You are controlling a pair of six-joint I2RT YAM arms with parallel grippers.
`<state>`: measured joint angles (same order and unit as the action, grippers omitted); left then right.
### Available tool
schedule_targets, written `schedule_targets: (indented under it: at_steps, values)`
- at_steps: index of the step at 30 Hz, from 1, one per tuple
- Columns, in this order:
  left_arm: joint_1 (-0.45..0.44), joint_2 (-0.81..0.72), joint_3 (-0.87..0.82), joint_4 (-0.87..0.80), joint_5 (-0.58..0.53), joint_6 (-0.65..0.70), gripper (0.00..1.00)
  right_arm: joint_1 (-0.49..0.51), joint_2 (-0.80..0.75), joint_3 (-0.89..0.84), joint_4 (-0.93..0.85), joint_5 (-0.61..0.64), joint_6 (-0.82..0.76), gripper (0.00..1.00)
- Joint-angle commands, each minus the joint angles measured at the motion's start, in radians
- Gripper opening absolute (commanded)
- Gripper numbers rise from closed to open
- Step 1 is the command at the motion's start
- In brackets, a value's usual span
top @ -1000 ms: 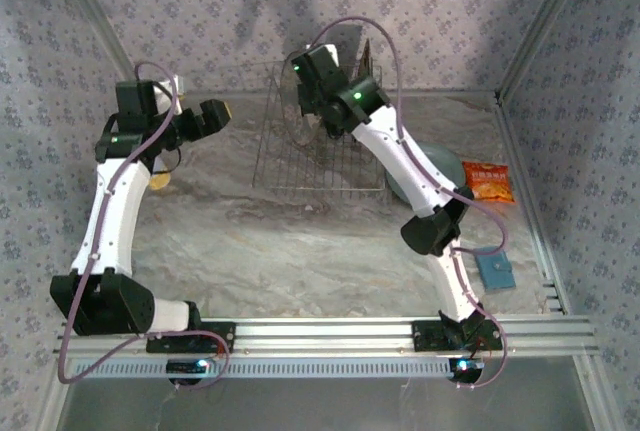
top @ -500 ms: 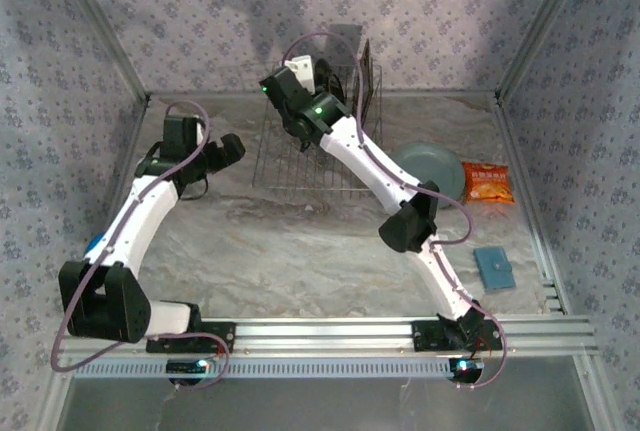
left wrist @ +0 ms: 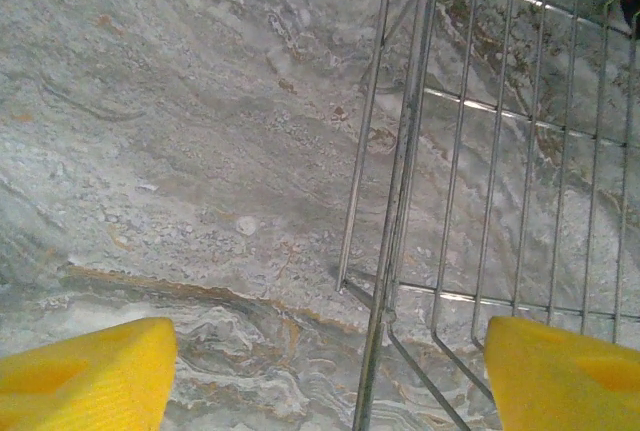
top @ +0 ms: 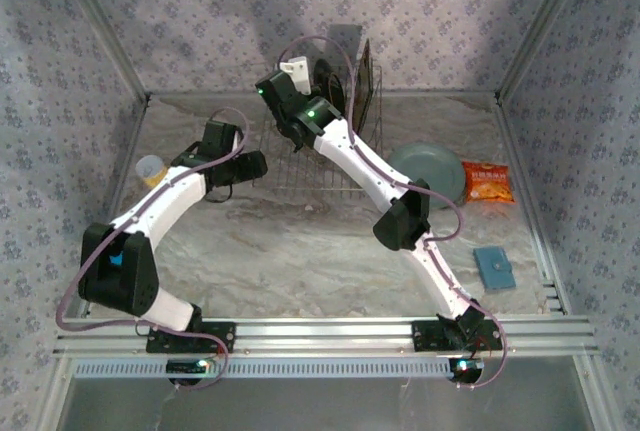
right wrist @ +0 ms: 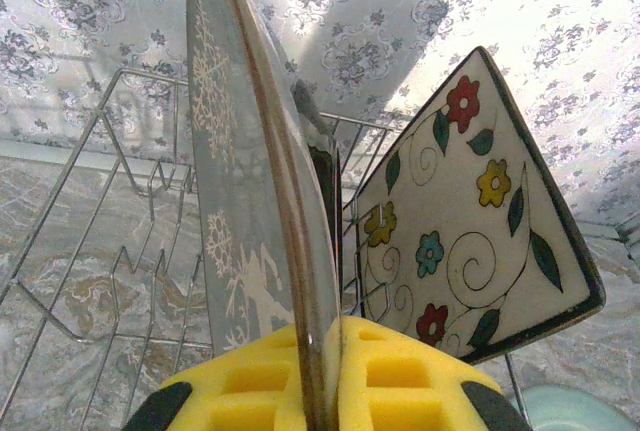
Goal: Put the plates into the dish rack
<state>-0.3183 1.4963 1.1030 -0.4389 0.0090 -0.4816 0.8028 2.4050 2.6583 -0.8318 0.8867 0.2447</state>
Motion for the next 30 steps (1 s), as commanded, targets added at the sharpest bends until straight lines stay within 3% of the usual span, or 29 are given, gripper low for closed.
schedule_targets:
  at_steps: [1,3,11,15,18,30]
  values:
    - [-0.026,0.036,0.047,-0.016,-0.046,0.033,0.72,-0.008,-0.024,0.071,0.093,0.079,0.001,0.00]
    - [-0.030,0.050,0.051,-0.013,-0.056,0.036,0.62,-0.011,-0.026,0.071,0.085,0.076,0.004,0.00]
    - [-0.063,0.095,0.061,-0.006,-0.086,0.054,0.36,-0.020,-0.040,0.071,0.054,0.068,0.020,0.00]
    - [-0.081,0.097,0.072,-0.022,-0.097,0.048,0.13,-0.024,-0.045,0.069,0.040,0.068,0.025,0.00]
    - [-0.100,0.096,0.078,-0.034,-0.113,0.046,0.02,-0.025,-0.049,0.068,0.035,0.061,0.031,0.00]
    - [-0.134,0.037,0.035,-0.062,-0.125,0.011,0.00,-0.008,-0.094,0.062,0.007,0.085,0.036,0.00]
